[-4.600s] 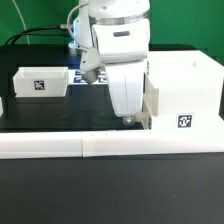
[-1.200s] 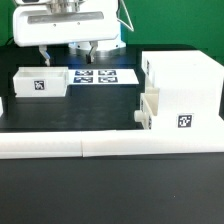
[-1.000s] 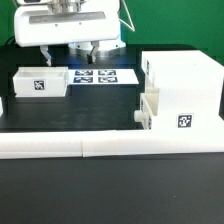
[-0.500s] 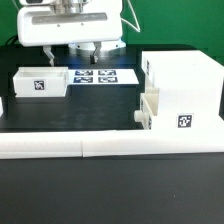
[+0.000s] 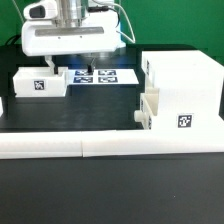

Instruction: Assemble drawer

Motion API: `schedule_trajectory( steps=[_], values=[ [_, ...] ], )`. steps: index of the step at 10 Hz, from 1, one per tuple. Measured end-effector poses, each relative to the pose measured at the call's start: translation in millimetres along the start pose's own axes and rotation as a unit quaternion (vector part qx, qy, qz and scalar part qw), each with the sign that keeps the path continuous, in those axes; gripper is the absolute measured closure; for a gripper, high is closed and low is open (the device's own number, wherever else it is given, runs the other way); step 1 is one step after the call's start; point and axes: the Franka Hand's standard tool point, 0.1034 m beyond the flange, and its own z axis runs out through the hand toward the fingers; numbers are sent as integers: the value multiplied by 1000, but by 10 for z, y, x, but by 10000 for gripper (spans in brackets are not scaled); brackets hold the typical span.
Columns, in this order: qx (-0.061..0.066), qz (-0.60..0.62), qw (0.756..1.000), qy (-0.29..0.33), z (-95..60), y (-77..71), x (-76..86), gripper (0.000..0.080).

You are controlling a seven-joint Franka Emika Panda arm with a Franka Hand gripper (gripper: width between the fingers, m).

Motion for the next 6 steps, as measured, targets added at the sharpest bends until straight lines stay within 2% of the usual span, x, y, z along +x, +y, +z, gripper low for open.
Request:
schedule_trajectory(
  steps=[4, 6],
  values=[
    [-9, -7, 1000, 11, 181, 47, -36, 151],
    [-12, -16, 1000, 16, 211, 103, -43, 151]
  ],
)
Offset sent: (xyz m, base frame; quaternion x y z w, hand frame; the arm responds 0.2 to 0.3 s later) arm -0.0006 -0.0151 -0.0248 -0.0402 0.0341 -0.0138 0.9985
